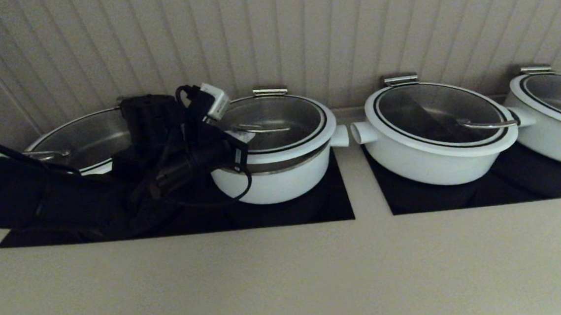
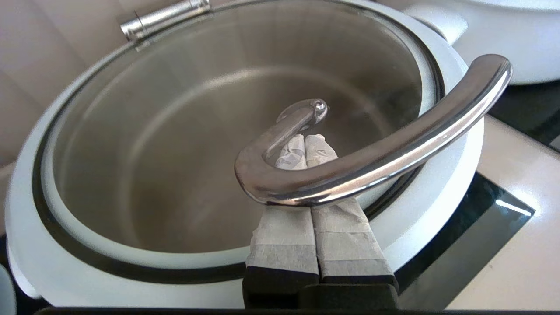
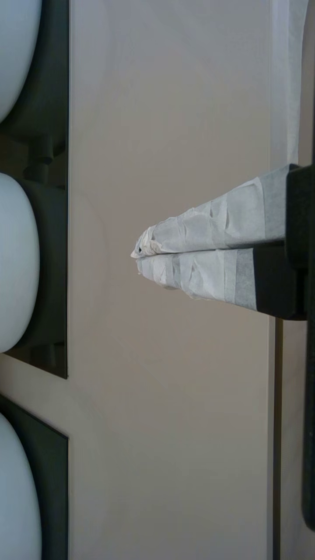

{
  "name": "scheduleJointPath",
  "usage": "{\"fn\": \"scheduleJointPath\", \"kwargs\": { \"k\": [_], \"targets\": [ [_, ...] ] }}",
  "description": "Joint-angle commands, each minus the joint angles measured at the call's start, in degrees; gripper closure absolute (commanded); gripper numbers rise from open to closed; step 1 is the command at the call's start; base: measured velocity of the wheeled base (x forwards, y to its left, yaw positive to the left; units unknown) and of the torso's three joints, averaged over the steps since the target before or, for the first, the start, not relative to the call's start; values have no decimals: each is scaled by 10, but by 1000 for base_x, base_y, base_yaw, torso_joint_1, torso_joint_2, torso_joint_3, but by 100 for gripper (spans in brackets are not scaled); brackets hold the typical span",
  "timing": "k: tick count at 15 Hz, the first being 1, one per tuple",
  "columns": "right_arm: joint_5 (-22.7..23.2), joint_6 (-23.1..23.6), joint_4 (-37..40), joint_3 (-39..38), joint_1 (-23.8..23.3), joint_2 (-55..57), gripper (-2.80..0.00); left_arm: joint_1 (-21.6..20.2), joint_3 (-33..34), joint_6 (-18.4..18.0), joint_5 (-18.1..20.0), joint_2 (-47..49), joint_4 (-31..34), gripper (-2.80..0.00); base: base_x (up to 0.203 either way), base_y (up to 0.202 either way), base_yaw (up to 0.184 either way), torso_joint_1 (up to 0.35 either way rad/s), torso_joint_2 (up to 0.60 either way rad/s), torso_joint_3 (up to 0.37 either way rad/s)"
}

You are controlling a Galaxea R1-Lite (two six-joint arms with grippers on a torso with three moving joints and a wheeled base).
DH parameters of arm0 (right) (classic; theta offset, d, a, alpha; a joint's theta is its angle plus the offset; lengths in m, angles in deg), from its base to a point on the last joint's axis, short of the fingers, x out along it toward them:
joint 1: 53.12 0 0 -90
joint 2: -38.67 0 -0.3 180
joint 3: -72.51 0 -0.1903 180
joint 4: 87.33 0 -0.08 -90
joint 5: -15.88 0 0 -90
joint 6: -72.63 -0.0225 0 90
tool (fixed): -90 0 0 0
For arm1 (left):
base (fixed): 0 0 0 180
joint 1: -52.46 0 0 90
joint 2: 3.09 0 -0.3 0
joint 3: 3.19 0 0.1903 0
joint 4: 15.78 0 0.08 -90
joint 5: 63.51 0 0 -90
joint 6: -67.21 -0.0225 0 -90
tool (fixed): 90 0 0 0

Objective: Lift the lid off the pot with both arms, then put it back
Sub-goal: Open the food pot lid a small opening with the left arm, then hold the pot lid with the right arm

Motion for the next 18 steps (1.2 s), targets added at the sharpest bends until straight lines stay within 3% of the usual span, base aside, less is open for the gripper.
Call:
{"fn": "scheduleJointPath", "kwargs": {
  "k": [1,12,18],
  "targets": [
    [0,0,0,0,-1,1,0,0,-17,-1,1,-5,-2,0,0,0,0,0,0,0],
    [0,0,-3,0,-1,1,0,0,-92,0,1,-6,40,0,0,0,0,0,0,0],
    [9,25,1,1,0,1,0,0,-87,2,1,-7,43,0,0,0,0,0,0,0]
  ]
}}
